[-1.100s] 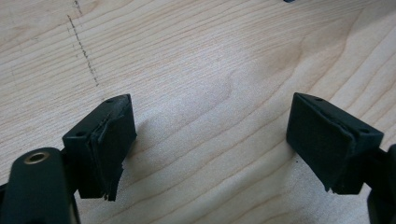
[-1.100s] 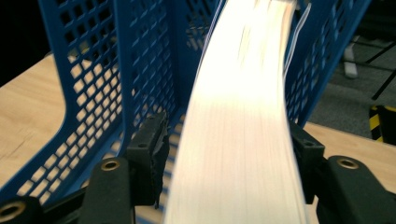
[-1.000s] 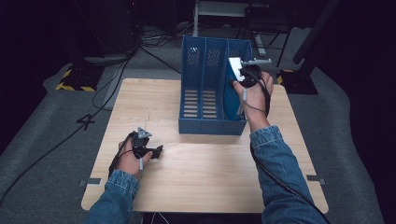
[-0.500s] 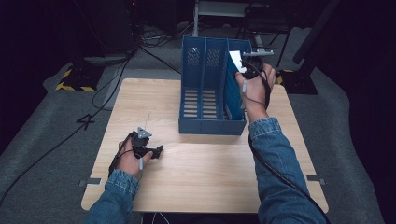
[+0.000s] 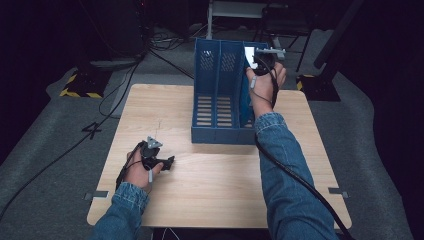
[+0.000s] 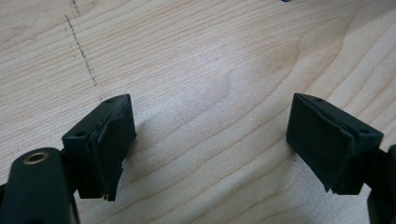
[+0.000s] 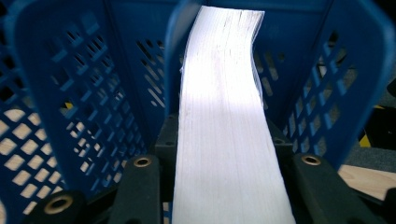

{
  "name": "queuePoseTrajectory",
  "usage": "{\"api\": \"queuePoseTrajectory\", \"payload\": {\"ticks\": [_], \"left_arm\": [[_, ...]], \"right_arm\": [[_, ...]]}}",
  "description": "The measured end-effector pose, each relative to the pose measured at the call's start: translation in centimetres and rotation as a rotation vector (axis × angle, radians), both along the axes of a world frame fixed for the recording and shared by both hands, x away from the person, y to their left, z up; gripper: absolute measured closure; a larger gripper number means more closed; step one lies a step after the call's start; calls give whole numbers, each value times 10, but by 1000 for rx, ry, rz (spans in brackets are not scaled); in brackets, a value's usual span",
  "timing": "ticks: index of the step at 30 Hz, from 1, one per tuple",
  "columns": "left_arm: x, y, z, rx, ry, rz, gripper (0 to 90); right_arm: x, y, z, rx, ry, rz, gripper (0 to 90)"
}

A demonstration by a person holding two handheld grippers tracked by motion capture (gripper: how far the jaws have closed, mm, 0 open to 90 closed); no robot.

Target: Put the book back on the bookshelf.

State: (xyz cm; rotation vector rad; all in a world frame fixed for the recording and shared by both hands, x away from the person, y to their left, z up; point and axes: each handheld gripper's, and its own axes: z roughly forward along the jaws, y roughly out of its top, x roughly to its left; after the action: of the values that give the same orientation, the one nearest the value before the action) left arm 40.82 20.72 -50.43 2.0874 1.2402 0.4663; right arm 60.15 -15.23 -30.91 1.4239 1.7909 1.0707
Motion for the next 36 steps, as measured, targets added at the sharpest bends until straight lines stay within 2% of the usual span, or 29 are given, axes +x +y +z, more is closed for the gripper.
{"api": "queuePoseTrajectory", "payload": {"ticks": [1,2,7,10,13,18,19,20,22,24,26,27,29,30,31,36], "left_arm": [[0,0,0,0,0,0,161],[0,0,0,1,0,-1,161],[0,0,0,1,-1,-1,161],[-1,0,0,4,-1,-4,161],[-1,0,0,5,-3,-5,162],[-2,0,0,3,0,-4,162],[-2,0,0,3,0,-4,162],[-3,0,0,1,-2,-2,162],[-3,0,0,1,-1,-3,162],[-3,0,0,1,-2,-3,162],[-4,1,0,1,-3,-9,161],[-5,1,0,1,-5,-11,162],[-6,2,0,-4,-3,-8,162],[-7,3,0,-1,-3,-9,162],[-7,4,0,-2,-2,-8,162],[-7,7,0,0,-2,-26,162]], "right_arm": [[2,0,-4,4,4,0,605],[5,-1,-9,13,-22,2,603],[8,3,-6,-63,3,15,567],[6,-4,-2,-42,-22,31,502],[-1,-6,4,-46,-49,50,444],[-21,-10,18,-49,-90,91,406],[-21,-10,18,-49,-90,91,406],[-33,-10,24,-66,-119,102,396],[-37,-10,25,-85,-125,109,395],[-50,-9,28,-131,-138,135,385],[-60,-12,30,-121,-129,169,385],[-71,-16,32,-97,-126,202,375],[-74,-18,33,-93,-126,211,374],[-80,-20,35,-90,-126,221,373],[-90,-26,37,-67,-121,246,364],[-106,-39,40,-42,-104,282,361]]}}
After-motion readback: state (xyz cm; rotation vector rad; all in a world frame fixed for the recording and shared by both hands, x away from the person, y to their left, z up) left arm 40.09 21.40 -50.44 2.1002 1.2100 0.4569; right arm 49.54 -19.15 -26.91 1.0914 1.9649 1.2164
